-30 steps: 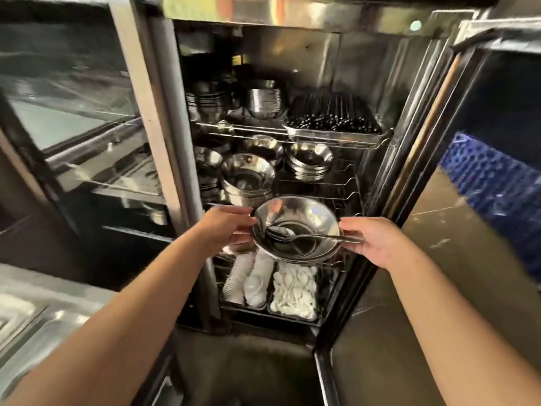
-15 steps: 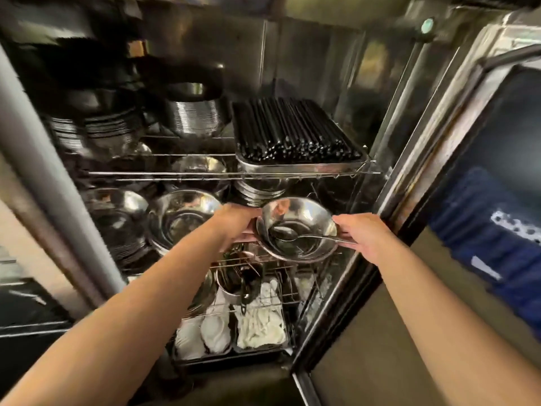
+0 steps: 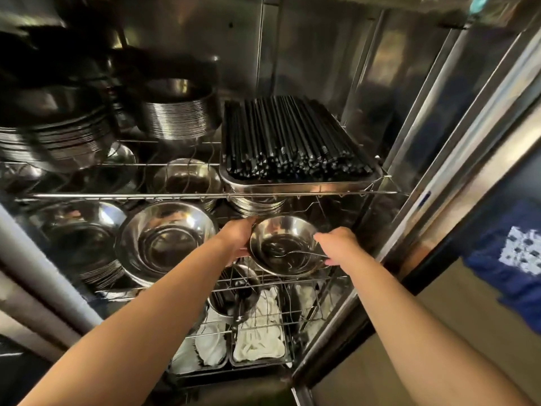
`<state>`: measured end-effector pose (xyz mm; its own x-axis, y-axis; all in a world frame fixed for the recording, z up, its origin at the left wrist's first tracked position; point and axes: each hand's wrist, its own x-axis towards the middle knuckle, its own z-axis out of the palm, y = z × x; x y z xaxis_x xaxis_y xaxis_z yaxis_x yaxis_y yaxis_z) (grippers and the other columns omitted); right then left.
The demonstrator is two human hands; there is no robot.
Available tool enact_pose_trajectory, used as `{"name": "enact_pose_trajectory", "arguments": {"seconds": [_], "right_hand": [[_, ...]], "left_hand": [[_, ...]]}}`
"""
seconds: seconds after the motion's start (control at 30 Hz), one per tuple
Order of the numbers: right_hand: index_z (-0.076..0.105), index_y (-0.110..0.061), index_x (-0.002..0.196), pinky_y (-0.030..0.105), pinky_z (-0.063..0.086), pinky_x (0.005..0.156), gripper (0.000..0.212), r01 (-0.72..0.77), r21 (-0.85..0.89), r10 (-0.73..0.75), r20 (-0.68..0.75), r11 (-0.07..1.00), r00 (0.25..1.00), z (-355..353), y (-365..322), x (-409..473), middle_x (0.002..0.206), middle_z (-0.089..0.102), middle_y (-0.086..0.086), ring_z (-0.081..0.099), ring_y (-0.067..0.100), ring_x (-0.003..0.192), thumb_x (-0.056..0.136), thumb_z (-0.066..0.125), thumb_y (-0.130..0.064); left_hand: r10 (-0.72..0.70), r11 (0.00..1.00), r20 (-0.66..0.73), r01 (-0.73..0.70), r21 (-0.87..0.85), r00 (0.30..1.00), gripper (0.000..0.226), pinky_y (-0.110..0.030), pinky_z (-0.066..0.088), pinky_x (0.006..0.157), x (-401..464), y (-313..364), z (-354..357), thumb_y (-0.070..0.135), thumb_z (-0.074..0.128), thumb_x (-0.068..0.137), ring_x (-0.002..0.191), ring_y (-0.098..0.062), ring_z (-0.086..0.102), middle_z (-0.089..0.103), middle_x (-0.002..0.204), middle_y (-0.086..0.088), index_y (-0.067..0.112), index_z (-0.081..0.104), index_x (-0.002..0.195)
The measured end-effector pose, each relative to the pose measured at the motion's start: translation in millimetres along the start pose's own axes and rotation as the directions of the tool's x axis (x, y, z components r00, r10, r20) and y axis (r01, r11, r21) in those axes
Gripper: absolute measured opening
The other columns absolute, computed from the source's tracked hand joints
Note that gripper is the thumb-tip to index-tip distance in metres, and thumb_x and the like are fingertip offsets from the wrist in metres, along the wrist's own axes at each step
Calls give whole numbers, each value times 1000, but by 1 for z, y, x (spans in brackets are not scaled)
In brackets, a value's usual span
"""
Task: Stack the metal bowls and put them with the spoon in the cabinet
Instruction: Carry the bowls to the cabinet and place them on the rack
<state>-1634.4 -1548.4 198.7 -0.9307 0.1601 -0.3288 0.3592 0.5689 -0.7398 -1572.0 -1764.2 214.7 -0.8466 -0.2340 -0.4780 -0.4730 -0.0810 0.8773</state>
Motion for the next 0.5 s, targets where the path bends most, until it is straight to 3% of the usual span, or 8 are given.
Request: {"name": "enact_pose_trajectory", "arguments": {"seconds": [0.13, 0.27, 0.33, 0.4, 0.5], "right_hand": [[64, -8, 113, 41, 65, 72, 37, -18, -34, 18, -5, 999, 1000, 6, 7, 12, 82, 58, 1, 59, 18, 68, 88, 72, -34], [67, -10, 103, 43, 63, 77, 29, 22, -88, -25, -37, 996, 999, 6, 9, 18, 85, 65, 4, 65, 23, 76, 89, 70, -35], [69, -10, 97, 36, 61, 68, 31, 35, -146, -42, -46, 989, 998, 4, 7, 19, 87, 70, 7, 68, 26, 78, 88, 68, -40], [71, -12, 94, 25, 47, 51, 34, 53, -211, -66, -52, 976, 996, 2, 5, 17, 81, 69, 6, 65, 22, 67, 86, 67, -45], [71, -13, 102, 21, 31, 43, 38, 52, -283, -78, -85, 958, 993, 1, 4, 14, 69, 54, -4, 48, 12, 55, 88, 66, -48]], "left_hand": [[-64, 992, -35, 60, -110, 997, 52, -33, 45, 64, 15, -6, 9, 48, 30, 106, 79, -21, 62, 66, 88, -9, 4, 57, 112], [-75, 982, -35, 67, -179, 997, 53, -30, 44, 60, 26, -16, 12, 53, 29, 104, 74, -16, 59, 63, 85, -4, 10, 60, 106], [-52, 980, -19, 47, -194, 998, 53, -31, 46, 63, 32, -20, 13, 49, 30, 105, 83, -18, 63, 66, 93, -6, 9, 60, 123], [-23, 980, 18, 26, -197, 1000, 54, -31, 48, 69, 36, -24, 13, 43, 30, 106, 100, -23, 64, 67, 114, -11, 10, 47, 145], [-8, 983, 89, 25, -184, 996, 66, -40, 47, 99, 40, -31, 13, 53, 30, 104, 121, -30, 59, 64, 130, -15, 4, 48, 144]]}}
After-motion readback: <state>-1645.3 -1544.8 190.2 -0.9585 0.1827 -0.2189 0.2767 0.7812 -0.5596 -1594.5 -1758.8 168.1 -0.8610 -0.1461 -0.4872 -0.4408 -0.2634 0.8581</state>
